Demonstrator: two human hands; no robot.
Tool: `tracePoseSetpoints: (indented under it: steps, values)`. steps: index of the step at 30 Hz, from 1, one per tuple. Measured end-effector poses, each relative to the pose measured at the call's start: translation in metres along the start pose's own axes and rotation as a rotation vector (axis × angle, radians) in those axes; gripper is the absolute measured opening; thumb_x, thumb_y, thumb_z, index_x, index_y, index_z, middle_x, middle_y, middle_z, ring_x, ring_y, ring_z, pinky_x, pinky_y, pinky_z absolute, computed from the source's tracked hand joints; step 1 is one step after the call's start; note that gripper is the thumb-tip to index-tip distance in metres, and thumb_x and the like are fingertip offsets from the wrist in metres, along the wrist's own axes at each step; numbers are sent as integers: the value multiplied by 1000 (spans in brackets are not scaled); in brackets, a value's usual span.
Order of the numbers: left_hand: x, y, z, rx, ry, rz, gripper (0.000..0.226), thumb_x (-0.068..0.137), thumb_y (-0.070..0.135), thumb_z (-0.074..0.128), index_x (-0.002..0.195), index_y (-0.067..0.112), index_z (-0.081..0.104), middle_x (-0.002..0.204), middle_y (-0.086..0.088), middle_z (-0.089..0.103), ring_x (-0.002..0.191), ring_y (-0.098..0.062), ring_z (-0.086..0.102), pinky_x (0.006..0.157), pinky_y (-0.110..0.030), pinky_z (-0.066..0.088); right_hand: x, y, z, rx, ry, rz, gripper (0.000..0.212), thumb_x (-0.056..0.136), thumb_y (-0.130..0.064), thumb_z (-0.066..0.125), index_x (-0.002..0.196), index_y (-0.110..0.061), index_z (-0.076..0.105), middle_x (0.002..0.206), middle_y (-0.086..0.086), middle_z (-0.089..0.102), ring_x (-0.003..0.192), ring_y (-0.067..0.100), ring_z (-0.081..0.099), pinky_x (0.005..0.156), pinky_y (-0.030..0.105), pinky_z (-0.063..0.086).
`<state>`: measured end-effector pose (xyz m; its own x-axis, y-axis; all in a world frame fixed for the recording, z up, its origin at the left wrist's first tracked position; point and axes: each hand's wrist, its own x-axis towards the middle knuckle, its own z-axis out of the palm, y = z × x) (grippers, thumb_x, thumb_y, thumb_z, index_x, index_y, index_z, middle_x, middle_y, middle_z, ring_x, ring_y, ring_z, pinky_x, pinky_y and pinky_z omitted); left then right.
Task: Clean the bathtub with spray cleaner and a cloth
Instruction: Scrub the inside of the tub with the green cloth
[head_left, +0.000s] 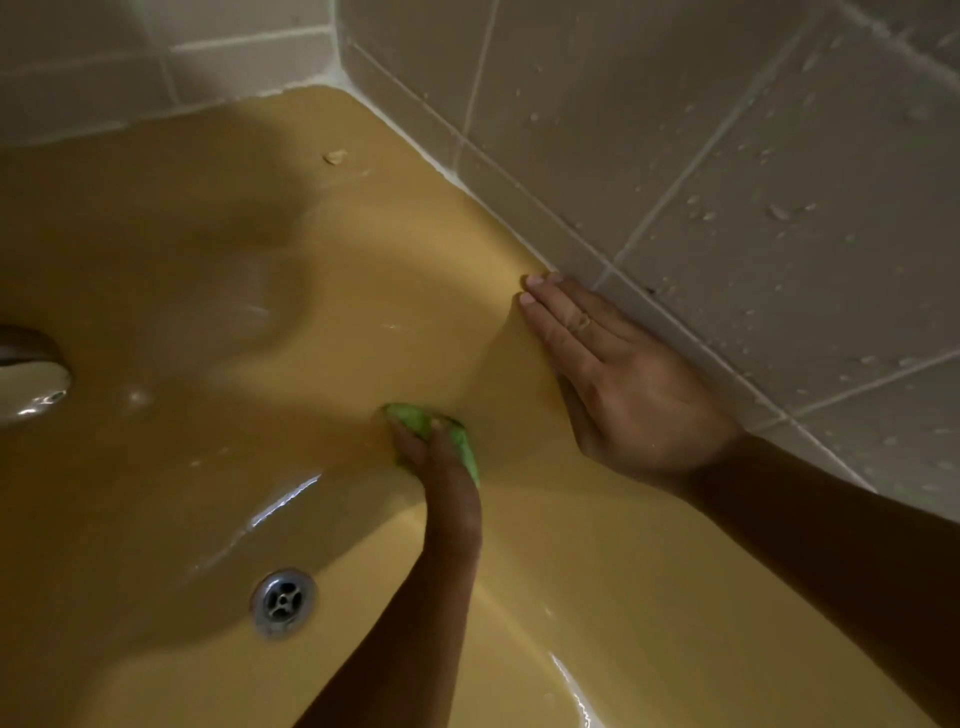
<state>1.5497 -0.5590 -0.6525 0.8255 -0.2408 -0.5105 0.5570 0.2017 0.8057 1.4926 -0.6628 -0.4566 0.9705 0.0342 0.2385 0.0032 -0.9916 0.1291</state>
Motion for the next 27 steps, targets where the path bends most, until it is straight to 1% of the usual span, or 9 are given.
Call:
tracePoseSetpoints:
  steps: [4, 7, 11, 15, 19, 22, 23, 25, 27]
  values:
    - [-50, 60, 31, -117, -139, 225, 65, 100, 46, 42, 160, 45, 16, 169, 12, 14, 151, -7, 29, 123, -34, 27, -32, 0, -12, -19, -40, 7, 62, 98, 1, 53, 156, 6, 34, 164, 23, 31, 156, 35, 27, 126, 47, 27]
    - [-78, 89, 41, -99, -275, 360, 56, 107, 46, 37, 159, 51, 16, 171, 19, 6, 152, 4, 19, 119, -23, 27, -54, 1, -20, -16, -63, 5, 60, 100, -2, 51, 157, 5, 32, 165, 23, 30, 156, 36, 25, 123, 52, 33]
    - [-86, 88, 45, -36, -314, 464, 52, 102, 56, 39, 150, 65, 20, 171, 18, 3, 156, -1, 10, 126, -36, 22, -51, 1, -18, 16, -47, 23, 57, 102, -4, 50, 156, 5, 34, 164, 22, 32, 156, 35, 26, 122, 51, 33]
    - [-73, 52, 35, 59, -265, 503, 57, 101, 59, 41, 152, 60, 15, 171, 10, 7, 156, -12, 17, 126, -50, 25, -52, 2, -18, 12, -35, 16, 58, 99, -3, 53, 154, 7, 37, 163, 24, 35, 155, 37, 29, 123, 50, 33]
    - [-50, -2, 11, 99, -245, 411, 62, 96, 71, 46, 150, 68, 15, 171, 3, 12, 156, -23, 22, 123, -60, 27, -50, 2, -17, -4, -44, 25, 60, 99, -3, 55, 155, 6, 36, 164, 22, 34, 155, 35, 27, 127, 44, 26]
    - [-37, -32, -11, 213, -240, 266, 63, 94, 69, 50, 145, 74, 13, 170, 3, 14, 153, -20, 27, 123, -55, 30, -50, 2, -17, -9, -43, 23, 59, 100, -3, 55, 155, 6, 36, 164, 22, 34, 155, 34, 27, 127, 44, 25]
    - [-35, -39, -19, 265, -238, 213, 67, 95, 61, 52, 146, 72, 10, 169, 0, 15, 150, -20, 31, 122, -49, 33, -50, 1, -17, -10, -38, 17, 58, 100, -3, 55, 155, 7, 36, 163, 23, 34, 155, 35, 28, 127, 45, 26]
    - [-24, -55, -34, 357, -229, 71, 75, 104, 35, 53, 159, 49, 3, 167, -10, 18, 144, -23, 36, 116, -39, 36, -51, 1, -16, -13, -33, 13, 58, 100, -3, 55, 155, 7, 37, 163, 23, 34, 155, 35, 28, 126, 46, 28]
    - [-12, -69, -45, 417, -200, -61, 73, 108, 23, 47, 164, 30, 1, 167, -15, 17, 146, -31, 35, 116, -40, 35, -51, 2, -15, -15, -38, 13, 58, 101, -4, 54, 155, 7, 36, 164, 22, 33, 155, 35, 27, 125, 47, 29]
